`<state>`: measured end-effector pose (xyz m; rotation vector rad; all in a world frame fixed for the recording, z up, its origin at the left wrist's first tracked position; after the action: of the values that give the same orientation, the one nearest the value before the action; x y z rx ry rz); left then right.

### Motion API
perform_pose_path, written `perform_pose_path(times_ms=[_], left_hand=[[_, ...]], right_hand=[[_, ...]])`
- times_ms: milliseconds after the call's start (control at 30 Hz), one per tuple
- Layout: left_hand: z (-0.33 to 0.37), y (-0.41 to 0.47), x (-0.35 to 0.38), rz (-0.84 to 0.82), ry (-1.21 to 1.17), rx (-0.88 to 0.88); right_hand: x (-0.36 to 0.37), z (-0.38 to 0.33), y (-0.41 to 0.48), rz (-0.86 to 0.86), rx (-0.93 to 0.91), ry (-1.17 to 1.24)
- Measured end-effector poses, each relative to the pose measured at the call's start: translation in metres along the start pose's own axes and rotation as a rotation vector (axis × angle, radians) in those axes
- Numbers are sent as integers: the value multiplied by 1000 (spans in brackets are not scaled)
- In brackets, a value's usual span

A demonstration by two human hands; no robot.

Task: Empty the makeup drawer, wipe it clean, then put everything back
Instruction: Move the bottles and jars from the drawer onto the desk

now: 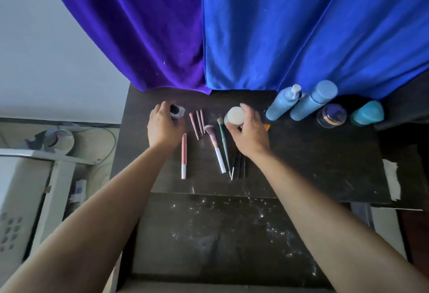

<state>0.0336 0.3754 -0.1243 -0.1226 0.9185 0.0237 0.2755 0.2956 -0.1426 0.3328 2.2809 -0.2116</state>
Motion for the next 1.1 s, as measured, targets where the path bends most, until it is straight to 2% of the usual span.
perform_pose_path(times_ms=[233,533,667,767,967,1100], left_hand=[[-61,53,1,93,33,-153],[-84,51,11,-26,97,-21],[-46,11,-4,44,256,222],[-18,-31,-1,5,302,379],[61,-111,18,-92,342,566],[146,-183,16,-69,317,704]], right_hand=[[42,-7,49,81,62,-51],[61,-9,48,-15,54,-264],[32,-35,14,66,-126,-371],[5,-36,-29,115,-226,-420],[-98,25,-119,276,-81,-501],[-195,61,-187,400,7,-556]])
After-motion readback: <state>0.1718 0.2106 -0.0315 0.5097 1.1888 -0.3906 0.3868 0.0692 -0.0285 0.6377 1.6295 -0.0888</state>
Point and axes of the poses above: each hand's wrist, its own y-axis towards the middle knuckle, its own x-axis out of the palm, z = x × y, the point moved 9 cm from there along y, towards the middle knuckle, and after that the axes turned 5 degrees about -x, right-handed, at the moved point
